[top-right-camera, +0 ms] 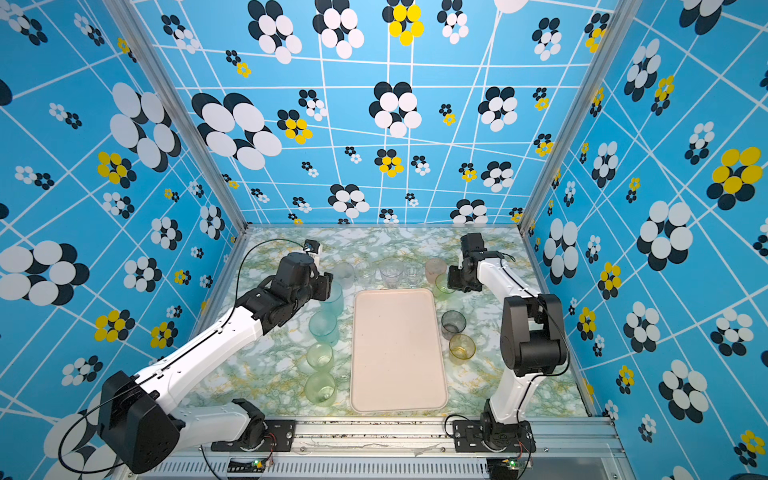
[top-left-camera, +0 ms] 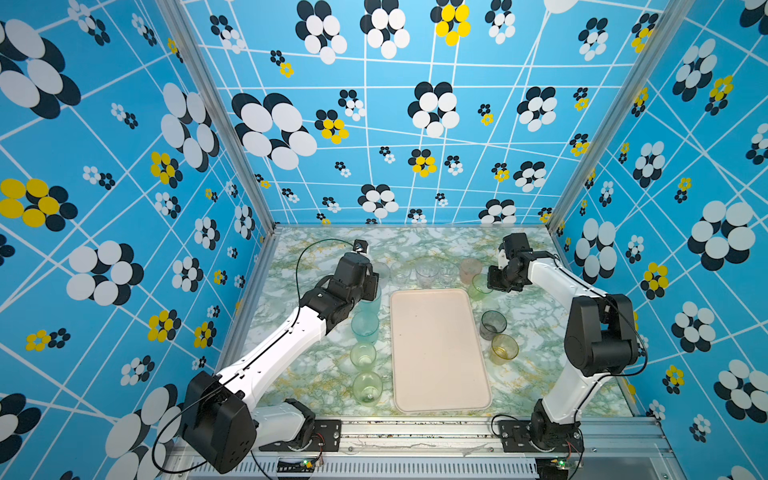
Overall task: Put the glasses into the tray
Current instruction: 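Lower the right gripper and grasp the green glass rim, then carry the green glass onto the tray's far end with the right gripper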
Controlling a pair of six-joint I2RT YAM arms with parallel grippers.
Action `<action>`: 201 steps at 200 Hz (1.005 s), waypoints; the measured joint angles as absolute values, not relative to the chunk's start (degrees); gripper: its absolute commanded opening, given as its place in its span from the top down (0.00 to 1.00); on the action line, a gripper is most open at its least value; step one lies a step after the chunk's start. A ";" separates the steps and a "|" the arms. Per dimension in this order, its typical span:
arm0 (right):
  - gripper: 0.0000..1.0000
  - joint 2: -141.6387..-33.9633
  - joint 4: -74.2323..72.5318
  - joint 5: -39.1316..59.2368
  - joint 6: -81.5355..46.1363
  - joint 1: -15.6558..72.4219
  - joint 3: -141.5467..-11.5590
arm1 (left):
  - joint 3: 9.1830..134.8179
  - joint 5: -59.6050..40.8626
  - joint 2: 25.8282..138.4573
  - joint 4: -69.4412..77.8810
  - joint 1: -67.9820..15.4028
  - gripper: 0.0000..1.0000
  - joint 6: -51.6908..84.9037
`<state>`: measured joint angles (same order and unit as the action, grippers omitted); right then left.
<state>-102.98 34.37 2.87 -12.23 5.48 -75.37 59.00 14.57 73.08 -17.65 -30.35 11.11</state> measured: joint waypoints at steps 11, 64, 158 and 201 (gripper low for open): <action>0.93 -102.59 34.74 2.17 -12.23 5.56 -75.37 | 59.00 14.55 73.08 -17.65 -30.35 0.39 11.11; 0.93 -95.31 37.45 -0.38 -11.29 5.69 -75.35 | 58.87 14.35 73.08 -17.61 -30.09 0.39 11.11; 0.93 -91.61 43.44 -3.79 -10.07 26.50 -83.11 | 58.17 12.93 73.82 -16.95 -29.85 0.39 11.20; 0.93 -103.15 44.42 -3.77 -9.87 35.64 -90.87 | 58.17 12.38 73.82 -16.75 -29.85 0.39 11.18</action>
<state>-103.15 44.42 -3.77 -9.87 35.64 -90.87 58.17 12.38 73.82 -16.75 -29.85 11.18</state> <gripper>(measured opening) 0.075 0.612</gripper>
